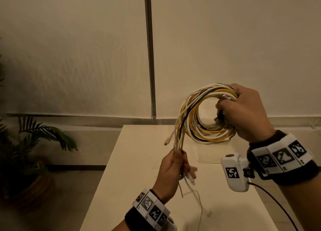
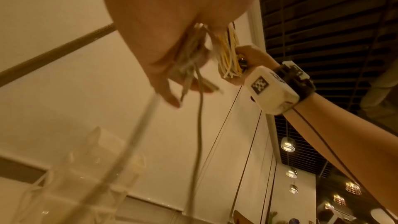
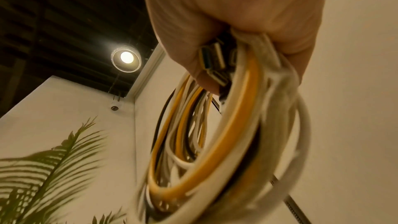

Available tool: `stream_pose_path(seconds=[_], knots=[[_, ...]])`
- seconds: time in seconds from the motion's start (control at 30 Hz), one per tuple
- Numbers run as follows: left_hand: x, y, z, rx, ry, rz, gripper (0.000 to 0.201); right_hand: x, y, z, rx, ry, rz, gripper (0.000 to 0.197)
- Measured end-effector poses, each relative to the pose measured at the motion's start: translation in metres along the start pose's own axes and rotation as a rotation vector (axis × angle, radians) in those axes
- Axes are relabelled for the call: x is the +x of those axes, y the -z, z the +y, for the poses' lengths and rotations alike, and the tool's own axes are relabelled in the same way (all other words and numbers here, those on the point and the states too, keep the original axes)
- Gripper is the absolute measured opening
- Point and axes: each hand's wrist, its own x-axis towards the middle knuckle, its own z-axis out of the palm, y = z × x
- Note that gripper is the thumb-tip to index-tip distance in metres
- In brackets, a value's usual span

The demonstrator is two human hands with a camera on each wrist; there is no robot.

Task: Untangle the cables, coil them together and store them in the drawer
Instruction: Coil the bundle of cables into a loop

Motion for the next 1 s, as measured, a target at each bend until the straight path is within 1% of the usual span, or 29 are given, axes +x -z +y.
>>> stream_pose_path(seconds=[0.07,0.1,0.17,0.23,0.27,0.3,0.33,0.37,0.4,0.43,0.47,0.5,0.53,0.57,0.6,0.63,0.67,0.7,0.8,0.9,0.97,1.0], knots=[[-0.006,-0.005,0.001,-0.099,0.056,0.068,0.073,0.000,-0.001,0.001,-0.011,-0.011,-0.014,0.013],[-0.008,-0.007,-0.001,-0.144,0.080,0.080,0.074,-0.001,-0.001,0.002,-0.011,-0.026,-0.024,0.013],[-0.010,-0.005,-0.004,-0.169,0.095,0.057,0.075,-0.001,-0.001,0.004,-0.017,-0.049,-0.037,0.013],[-0.010,0.005,-0.004,-0.092,0.110,-0.011,0.078,-0.002,0.001,0.004,-0.034,-0.044,-0.046,0.013],[-0.011,0.015,-0.001,-0.059,0.116,-0.030,0.085,-0.002,0.003,0.004,-0.049,-0.033,-0.050,0.013],[-0.011,0.027,0.004,-0.069,0.149,-0.020,0.099,-0.002,0.006,0.003,-0.069,-0.018,-0.053,0.014],[-0.010,0.041,0.013,-0.115,0.166,0.027,0.112,-0.004,0.008,0.002,-0.092,0.002,-0.055,0.014],[-0.009,0.054,0.025,-0.127,0.114,0.096,0.118,-0.005,0.011,0.000,-0.119,0.029,-0.060,0.015],[-0.006,0.065,0.043,-0.079,0.007,0.138,0.118,-0.005,0.013,-0.001,-0.152,0.061,-0.068,0.014],[-0.002,0.071,0.063,0.057,-0.123,0.121,0.114,-0.006,0.014,-0.002,-0.193,0.091,-0.078,0.014],[0.004,0.073,0.082,0.245,-0.238,0.082,0.110,-0.006,0.012,-0.003,-0.236,0.117,-0.095,0.014],[0.011,0.068,0.099,0.454,-0.312,0.040,0.108,-0.007,0.009,-0.004,-0.266,0.139,-0.113,0.015],[0.021,0.057,0.114,0.653,-0.353,-0.002,0.107,-0.007,0.006,-0.006,-0.286,0.161,-0.128,0.016],[0.029,0.043,0.128,0.794,-0.355,-0.060,0.108,-0.009,0.001,-0.008,-0.302,0.185,-0.141,0.016],[0.037,0.029,0.137,0.848,-0.327,-0.133,0.107,-0.011,-0.003,-0.010,-0.317,0.210,-0.150,0.016],[0.044,0.017,0.141,0.828,-0.286,-0.198,0.102,-0.013,-0.007,-0.011,-0.327,0.230,-0.153,0.016],[0.051,0.009,0.140,0.778,-0.257,-0.225,0.093,-0.014,-0.009,-0.012,-0.325,0.238,-0.149,0.017],[0.056,0.004,0.136,0.726,-0.229,-0.204,0.082,-0.015,-0.011,-0.011,-0.311,0.235,-0.138,0.018],[0.064,0.001,0.116,0.560,-0.133,-0.083,0.049,-0.017,-0.012,-0.006,-0.201,0.184,-0.064,0.019],[0.054,-0.010,0.096,0.279,-0.064,0.058,0.018,-0.019,-0.013,0.000,-0.019,0.058,0.017,0.017],[0.048,-0.024,0.089,0.121,-0.034,0.163,0.007,-0.022,-0.016,0.003,0.053,0.017,0.052,0.016],[0.047,-0.031,0.087,0.050,-0.021,0.200,0.008,-0.023,-0.018,0.005,0.079,0.003,0.071,0.017]])
